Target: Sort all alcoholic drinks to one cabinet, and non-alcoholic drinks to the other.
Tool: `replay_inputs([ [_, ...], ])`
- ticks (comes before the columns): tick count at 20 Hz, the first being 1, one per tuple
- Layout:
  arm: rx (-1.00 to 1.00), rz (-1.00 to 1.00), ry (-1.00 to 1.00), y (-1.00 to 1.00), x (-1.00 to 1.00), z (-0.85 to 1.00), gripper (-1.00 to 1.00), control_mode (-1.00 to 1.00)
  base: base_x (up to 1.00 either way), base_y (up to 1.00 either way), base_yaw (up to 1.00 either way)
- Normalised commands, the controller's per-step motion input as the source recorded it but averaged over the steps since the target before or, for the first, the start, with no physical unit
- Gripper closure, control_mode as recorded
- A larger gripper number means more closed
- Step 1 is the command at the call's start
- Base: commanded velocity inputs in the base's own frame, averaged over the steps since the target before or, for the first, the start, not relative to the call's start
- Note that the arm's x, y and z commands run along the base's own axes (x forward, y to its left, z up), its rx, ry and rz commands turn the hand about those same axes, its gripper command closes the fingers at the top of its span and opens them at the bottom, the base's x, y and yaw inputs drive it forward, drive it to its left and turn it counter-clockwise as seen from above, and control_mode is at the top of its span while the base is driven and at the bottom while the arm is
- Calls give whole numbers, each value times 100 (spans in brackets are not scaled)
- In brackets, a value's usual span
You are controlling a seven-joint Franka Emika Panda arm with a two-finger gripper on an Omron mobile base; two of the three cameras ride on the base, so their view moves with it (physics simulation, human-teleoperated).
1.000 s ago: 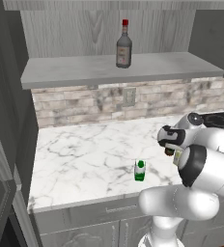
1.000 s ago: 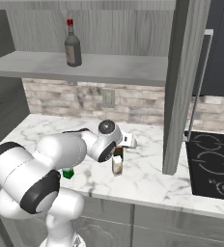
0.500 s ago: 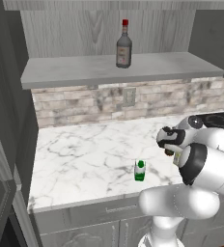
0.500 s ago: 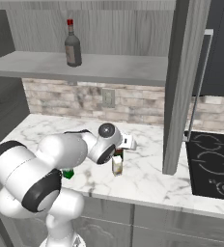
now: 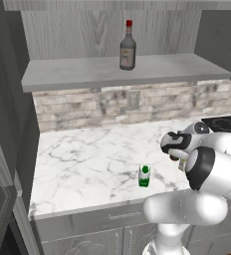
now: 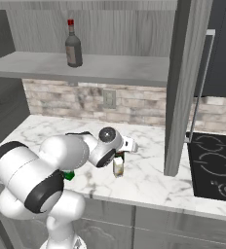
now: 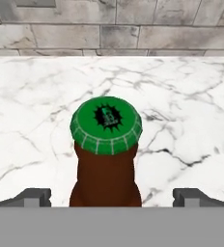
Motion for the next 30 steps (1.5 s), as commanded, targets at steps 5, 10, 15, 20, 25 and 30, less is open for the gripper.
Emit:
replay_inputs([
  [5, 0, 0, 0, 0, 2, 0, -100, -100, 0, 0, 0],
  [10, 0, 0, 0, 0, 10, 0, -100, -100, 0, 0, 0],
  [15, 0, 0, 0, 0, 12, 0, -100, -100, 0, 0, 0],
  [20, 0, 0, 0, 0, 8, 0, -100, -100, 0, 0, 0],
  [25, 0, 0, 0, 0, 7, -3, 100, -100, 0, 0, 0],
  [30, 0, 0, 0, 0, 2, -1, 100, -100, 0, 0, 0],
])
